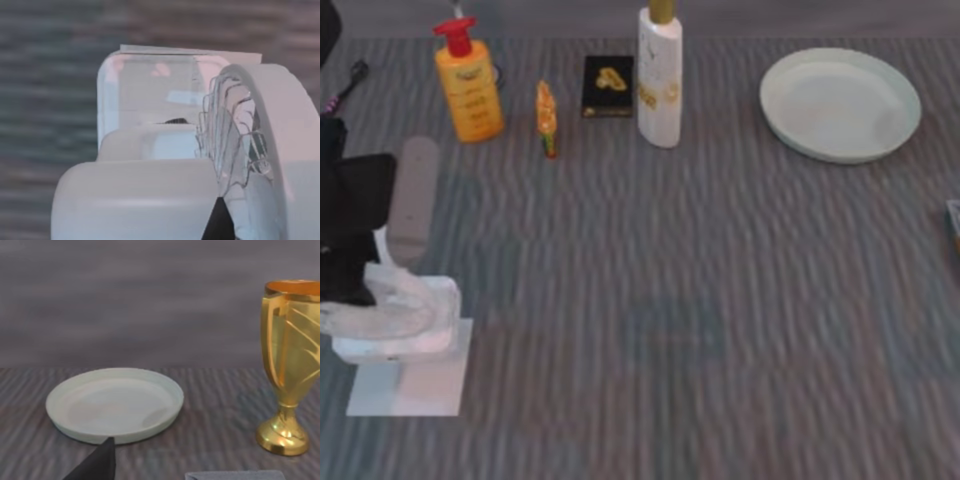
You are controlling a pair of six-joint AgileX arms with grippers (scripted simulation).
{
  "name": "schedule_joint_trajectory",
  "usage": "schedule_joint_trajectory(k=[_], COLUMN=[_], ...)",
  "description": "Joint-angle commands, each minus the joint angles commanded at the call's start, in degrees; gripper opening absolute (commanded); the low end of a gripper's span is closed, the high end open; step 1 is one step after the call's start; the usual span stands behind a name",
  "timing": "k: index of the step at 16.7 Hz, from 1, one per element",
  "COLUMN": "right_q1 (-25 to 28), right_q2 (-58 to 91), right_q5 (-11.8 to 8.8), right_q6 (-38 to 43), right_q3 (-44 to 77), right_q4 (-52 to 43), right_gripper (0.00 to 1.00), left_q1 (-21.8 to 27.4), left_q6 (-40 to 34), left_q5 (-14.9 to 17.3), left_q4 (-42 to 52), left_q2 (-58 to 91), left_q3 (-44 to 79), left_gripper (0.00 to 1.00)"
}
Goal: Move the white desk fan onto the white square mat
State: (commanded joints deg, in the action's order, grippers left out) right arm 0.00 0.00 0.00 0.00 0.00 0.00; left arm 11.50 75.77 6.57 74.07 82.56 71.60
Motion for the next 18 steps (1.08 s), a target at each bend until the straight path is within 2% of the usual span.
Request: schedule_joint_trajectory(k=[8,14,18], right_q1=[0.0,0.0,0.0], right_q2=[0.0,0.0,0.0], right_q5=[0.0,0.0,0.0], right_q6=[0.0,0.0,0.0], right_q3=[0.0,0.0,0.0], right_q4=[0.0,0.0,0.0], right_gripper=[1.00,1.00,1.00], left_q1=[-0.3,-0.8,-0.8], left_q6=[1.2,1.3,1.4], left_q5=[-0.2,-0.2,-0.3], left_q4=[0.1,-6.8,-7.7], left_q2=[-0.5,0.1,0.4], left_q3=[-1.8,-7.5,-8.6], left_gripper=[0.00,0.00,0.00])
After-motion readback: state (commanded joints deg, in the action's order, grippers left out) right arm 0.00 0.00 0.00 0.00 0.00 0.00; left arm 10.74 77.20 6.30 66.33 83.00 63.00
